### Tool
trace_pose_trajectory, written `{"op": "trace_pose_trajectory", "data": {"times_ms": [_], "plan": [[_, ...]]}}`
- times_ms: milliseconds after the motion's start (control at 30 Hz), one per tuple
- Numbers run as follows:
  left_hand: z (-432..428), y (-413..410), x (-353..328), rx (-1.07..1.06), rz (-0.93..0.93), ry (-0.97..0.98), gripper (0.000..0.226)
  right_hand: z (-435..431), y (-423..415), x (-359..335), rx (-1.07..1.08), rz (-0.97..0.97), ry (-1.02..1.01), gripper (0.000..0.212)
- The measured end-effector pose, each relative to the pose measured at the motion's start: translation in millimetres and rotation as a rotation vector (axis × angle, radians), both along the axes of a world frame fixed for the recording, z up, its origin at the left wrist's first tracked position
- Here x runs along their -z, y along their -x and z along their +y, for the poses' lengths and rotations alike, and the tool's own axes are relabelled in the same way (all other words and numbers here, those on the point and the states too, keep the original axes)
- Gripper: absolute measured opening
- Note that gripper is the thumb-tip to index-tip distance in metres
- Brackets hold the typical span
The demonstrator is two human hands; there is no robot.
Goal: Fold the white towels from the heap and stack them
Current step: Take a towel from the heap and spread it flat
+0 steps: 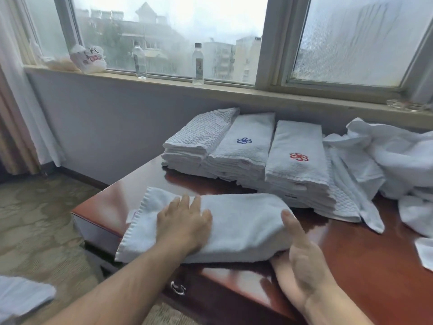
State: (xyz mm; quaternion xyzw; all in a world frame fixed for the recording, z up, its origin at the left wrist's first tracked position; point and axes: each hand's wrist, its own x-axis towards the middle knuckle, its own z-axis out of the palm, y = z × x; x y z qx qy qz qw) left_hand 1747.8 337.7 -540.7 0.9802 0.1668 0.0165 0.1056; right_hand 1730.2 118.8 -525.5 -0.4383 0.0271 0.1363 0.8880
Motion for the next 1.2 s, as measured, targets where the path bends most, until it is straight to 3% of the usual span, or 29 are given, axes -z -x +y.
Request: {"op": "trace_pose_trajectory", "data": {"times_ms": [100, 167, 300, 433, 567, 733, 933, 1100, 1200], "plan": [[-24.3, 15.3, -7.2, 0.026, 0.082, 0.043, 0.065, -2.0, 20.0, -0.2, 0.035, -0.007, -0.042, 0.060], [-37.5, 23.3, -16.3, 0.075, 0.129, 0.052, 0.061, -1.4, 28.0, -1.7, 0.082, -0.016, 0.032, 0.051], [-53.3, 35.4, -35.8, 0.179, 0.194, 0.054, 0.039, 3.7, 23.8, -3.5, 0.196, -0.056, 0.506, 0.020], [-28.8, 33.7, -49.0, 0.221, 0.038, 0.220, 0.033, -4.4, 13.2, -5.3, 0.303, -0.072, 0.467, 0.031], [-4.4, 30.7, -37.0, 0.277, 0.091, 0.217, 0.077, -22.5, -3.6, -13.2, 0.238, -0.184, 0.360, 0.034], [2.7, 17.6, -30.5, 0.290, 0.029, 0.540, 0.097, -29.5, -34.0, -35.3, 0.045, -0.210, 0.273, 0.026], [4.0, 20.0, -34.5, 0.374, 0.021, 1.012, 0.034, -13.3, -68.0, -57.7, -0.071, -0.222, 0.196, 0.042], [14.8, 14.6, -31.3, 0.314, -0.005, 1.391, 0.055, 6.1, -103.4, -75.0, -0.125, -0.302, 0.227, 0.039], [27.3, 3.4, -37.6, 0.273, -0.055, 1.458, 0.061, 26.2, -129.3, -81.1, -0.169, -0.329, 0.298, 0.034]]}}
